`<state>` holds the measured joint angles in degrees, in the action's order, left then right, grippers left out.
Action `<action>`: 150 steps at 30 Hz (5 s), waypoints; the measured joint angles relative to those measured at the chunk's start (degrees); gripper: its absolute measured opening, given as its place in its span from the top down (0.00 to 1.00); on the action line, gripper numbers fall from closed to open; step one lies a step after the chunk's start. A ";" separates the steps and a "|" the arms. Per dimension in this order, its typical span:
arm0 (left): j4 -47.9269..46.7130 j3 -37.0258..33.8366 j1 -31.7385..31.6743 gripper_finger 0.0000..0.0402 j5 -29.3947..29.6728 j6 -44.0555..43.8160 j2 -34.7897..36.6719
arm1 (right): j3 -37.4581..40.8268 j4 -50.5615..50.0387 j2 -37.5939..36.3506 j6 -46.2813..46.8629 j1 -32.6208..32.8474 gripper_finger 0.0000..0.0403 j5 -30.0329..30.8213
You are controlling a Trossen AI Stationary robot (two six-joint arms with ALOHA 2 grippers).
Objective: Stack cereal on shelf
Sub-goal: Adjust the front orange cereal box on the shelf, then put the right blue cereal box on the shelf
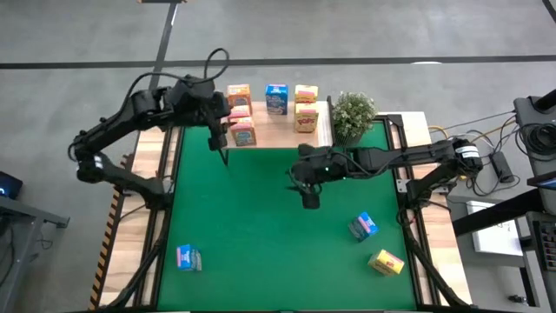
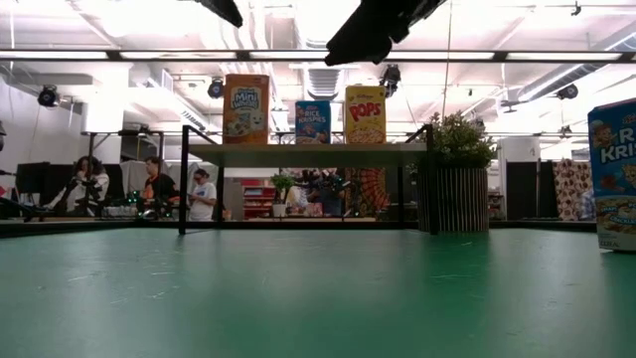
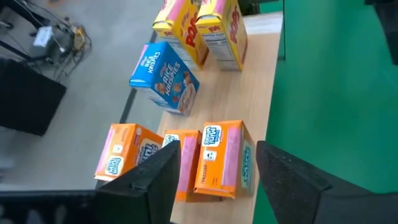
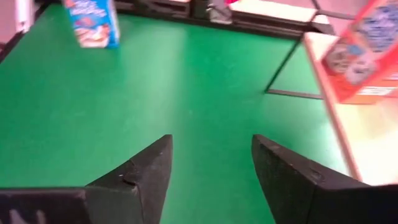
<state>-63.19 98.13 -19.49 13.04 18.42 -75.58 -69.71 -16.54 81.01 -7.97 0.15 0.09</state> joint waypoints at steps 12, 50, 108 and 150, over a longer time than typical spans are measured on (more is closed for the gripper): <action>24.80 -30.11 0.04 0.53 -0.09 -0.39 15.97 | 0.00 9.56 0.16 -0.70 -8.08 0.87 0.13; 28.91 -44.29 -0.02 0.53 16.51 -2.69 27.20 | -24.95 5.95 22.95 -10.79 -17.43 0.98 4.03; 31.42 -46.59 -0.09 0.57 16.35 -1.44 26.92 | -26.69 8.69 23.10 -14.20 -17.68 0.98 8.07; 38.27 -46.59 20.48 1.00 11.43 -18.50 26.86 | -60.66 -73.31 18.06 24.30 -6.60 0.98 -9.41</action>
<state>-24.92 51.55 1.00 24.47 -0.08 -48.72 -130.37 -89.85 99.08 16.33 -6.44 -9.32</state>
